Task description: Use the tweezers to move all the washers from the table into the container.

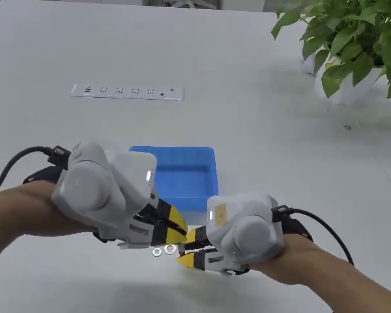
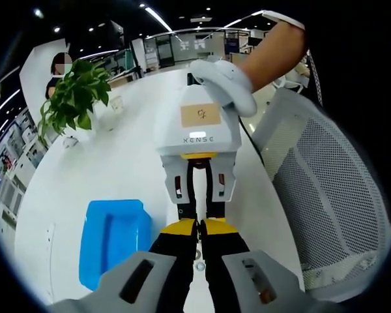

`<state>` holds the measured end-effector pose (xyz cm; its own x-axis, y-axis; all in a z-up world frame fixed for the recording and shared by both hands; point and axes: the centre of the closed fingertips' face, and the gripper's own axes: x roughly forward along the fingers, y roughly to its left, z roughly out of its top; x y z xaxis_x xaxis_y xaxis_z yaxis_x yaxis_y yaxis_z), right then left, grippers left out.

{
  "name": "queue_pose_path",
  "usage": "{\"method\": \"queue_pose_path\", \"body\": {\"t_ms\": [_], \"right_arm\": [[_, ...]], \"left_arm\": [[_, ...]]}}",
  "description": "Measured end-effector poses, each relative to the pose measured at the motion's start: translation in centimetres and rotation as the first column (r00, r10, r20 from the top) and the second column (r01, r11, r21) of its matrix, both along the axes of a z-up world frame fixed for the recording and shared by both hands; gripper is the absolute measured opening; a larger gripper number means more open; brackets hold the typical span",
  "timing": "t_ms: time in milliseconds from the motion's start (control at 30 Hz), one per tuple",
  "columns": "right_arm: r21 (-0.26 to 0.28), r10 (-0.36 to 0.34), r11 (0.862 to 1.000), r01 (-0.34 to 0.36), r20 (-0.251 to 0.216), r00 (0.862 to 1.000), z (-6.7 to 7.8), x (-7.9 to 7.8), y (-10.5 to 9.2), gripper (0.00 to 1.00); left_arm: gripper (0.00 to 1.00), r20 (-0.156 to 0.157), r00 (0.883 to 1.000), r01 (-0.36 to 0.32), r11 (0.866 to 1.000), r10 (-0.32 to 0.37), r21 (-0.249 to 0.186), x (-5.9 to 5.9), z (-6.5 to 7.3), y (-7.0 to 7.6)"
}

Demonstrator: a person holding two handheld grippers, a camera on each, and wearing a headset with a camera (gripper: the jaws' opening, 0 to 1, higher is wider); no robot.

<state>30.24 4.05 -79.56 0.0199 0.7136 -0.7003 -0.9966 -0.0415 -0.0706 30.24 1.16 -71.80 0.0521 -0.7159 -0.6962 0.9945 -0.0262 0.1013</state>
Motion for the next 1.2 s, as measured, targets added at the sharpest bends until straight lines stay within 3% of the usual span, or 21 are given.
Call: {"method": "queue_pose_path", "body": {"t_ms": [300, 667, 1200], "right_arm": [[0.000, 0.006, 1.000, -0.006, 0.016, 1.000, 1.2, 0.2, -0.1, 0.10], [0.012, 0.007, 1.000, -0.008, 0.051, 0.999, 3.4, 1.2, 0.0, 0.10], [0.034, 0.003, 0.999, -0.007, 0.100, 0.995, 6.0, 3.8, 0.8, 0.10]], "left_arm": [[0.06, 0.009, 1.000, 0.004, 1.000, -0.004, -0.003, 0.1, 1.1, 0.0], [0.06, 0.038, 0.999, 0.007, 1.000, -0.006, -0.012, 0.8, 3.4, 0.2], [0.06, 0.091, 0.996, -0.004, 1.000, 0.005, -0.011, 3.0, 6.0, 0.8]]}}
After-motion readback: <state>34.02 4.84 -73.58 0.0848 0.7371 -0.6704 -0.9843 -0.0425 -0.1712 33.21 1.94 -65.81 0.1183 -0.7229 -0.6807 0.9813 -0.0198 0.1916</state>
